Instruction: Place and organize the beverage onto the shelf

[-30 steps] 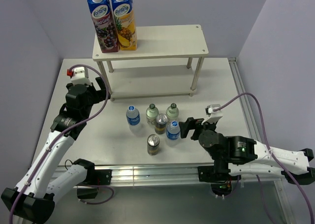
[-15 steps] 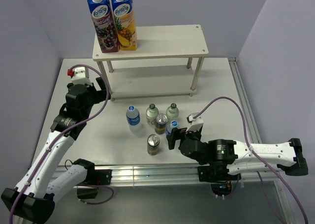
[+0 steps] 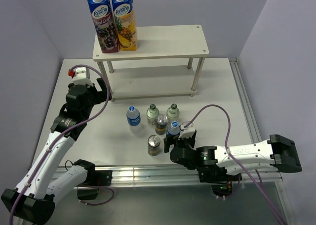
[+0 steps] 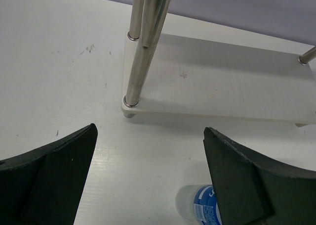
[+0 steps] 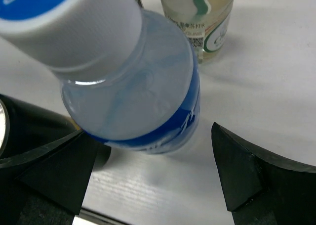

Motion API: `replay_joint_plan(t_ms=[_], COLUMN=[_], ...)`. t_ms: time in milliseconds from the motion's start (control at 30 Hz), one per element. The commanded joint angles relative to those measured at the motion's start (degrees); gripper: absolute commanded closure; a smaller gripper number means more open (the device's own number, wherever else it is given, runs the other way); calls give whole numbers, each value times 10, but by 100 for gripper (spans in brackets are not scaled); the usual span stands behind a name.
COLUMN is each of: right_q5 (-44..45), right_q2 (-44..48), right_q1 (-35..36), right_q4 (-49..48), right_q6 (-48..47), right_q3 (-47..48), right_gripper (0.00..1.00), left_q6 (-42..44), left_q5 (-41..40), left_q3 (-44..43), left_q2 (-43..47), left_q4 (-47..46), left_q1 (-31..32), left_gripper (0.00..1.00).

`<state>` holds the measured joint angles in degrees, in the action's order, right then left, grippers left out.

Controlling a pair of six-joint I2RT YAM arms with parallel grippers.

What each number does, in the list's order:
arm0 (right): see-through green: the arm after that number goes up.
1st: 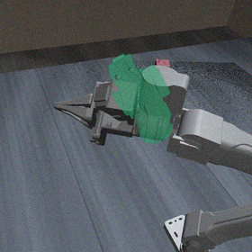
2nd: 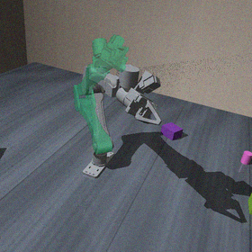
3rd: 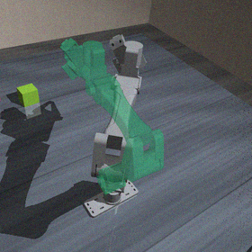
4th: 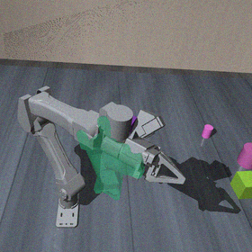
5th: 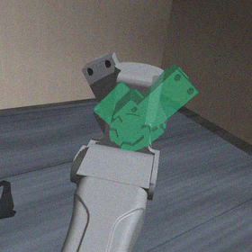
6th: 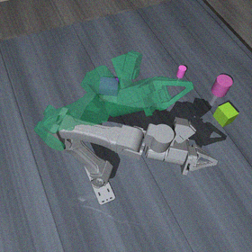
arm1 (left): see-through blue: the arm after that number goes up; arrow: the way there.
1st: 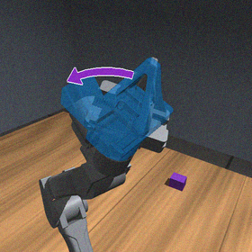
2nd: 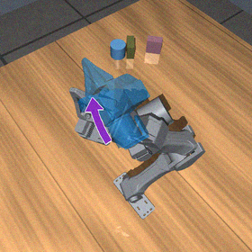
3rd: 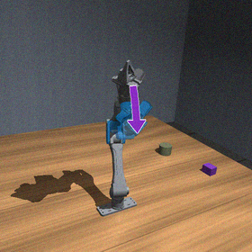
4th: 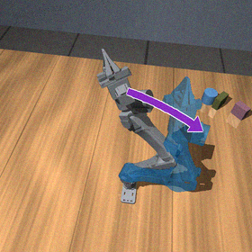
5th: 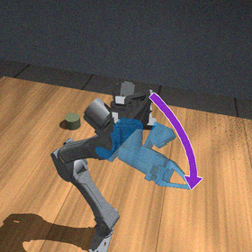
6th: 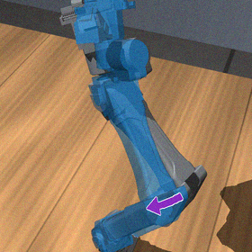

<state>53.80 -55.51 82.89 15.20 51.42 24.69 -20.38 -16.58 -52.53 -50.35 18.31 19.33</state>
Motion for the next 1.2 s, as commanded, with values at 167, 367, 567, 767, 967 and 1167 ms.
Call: replay_joint_plan(t_ms=[167,367,567,767,967,1167], right_q5=[137,180,191,204,198,14], right_q2=[-46,-50,-21,15,22,-57], right_q1=[3,3,15,35,18,-98], right_q4=[-177,-142,139,378,166,62], right_q6=[-26,17,129,79,-304,-480], right_q3=[-29,-20,125,372,548,719], right_gripper=[2,53,100,100,100,100], left_q6=[10,10,9,9,9,11], left_q5=[13,18,19,19,15,25], left_q3=[-15,-15,-16,-19,-19,-14], left_q2=[10,9,9,10,15,19], left_q4=[-21,-21,-20,-19,-17,-22], left_q1=[3,3,4,4,4,4], left_gripper=[5,5,5,5,5,5])
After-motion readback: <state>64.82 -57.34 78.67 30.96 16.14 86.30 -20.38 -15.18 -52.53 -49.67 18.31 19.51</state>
